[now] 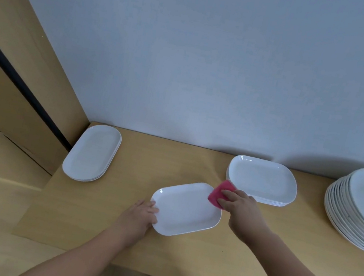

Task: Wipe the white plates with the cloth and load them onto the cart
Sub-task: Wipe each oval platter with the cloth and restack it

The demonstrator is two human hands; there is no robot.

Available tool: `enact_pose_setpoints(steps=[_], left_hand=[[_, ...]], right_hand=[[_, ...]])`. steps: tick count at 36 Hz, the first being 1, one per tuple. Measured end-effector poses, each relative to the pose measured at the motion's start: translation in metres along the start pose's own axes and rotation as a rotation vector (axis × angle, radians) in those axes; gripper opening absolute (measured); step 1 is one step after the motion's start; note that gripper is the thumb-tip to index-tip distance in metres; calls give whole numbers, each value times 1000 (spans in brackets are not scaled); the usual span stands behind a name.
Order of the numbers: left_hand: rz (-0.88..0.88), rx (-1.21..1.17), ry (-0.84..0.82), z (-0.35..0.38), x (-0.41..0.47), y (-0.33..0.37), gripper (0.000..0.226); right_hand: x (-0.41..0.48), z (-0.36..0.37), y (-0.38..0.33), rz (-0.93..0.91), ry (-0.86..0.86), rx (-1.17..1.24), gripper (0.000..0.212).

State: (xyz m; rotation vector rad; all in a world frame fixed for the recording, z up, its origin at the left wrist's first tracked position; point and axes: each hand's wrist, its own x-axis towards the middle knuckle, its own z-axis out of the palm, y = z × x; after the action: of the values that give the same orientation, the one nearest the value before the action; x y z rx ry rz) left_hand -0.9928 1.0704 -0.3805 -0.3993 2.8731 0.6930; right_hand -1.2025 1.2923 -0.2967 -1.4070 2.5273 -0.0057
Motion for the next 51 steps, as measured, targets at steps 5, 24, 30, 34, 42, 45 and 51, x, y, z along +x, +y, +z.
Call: enact_pose_setpoints(steps=[5,24,30,34,42,45,51], left_hand=[[76,90,47,6,-8,1,25],[-115,-134,79,-24,-8,25,24],[-139,-279,257,-41,-8,35,11],[-202,-451,306,-44,-9,39,12],[-333,-861,290,-46,-9,52,23],[-366,-927,275,-45,-6,53,21],[-450,-1070,236,-43,1,52,29]], right_hand=[[-3,-6,1,5,105,60,65],[-7,-28,-6,8,515,162,61],[-4,-31,-17,-31,601,167,62],[-2,-28,-24,-59,614,183,61],[8,-21,-49,-101,601,297,60],[17,-13,-61,-123,545,319,59],[39,6,-88,-130,483,349,63]])
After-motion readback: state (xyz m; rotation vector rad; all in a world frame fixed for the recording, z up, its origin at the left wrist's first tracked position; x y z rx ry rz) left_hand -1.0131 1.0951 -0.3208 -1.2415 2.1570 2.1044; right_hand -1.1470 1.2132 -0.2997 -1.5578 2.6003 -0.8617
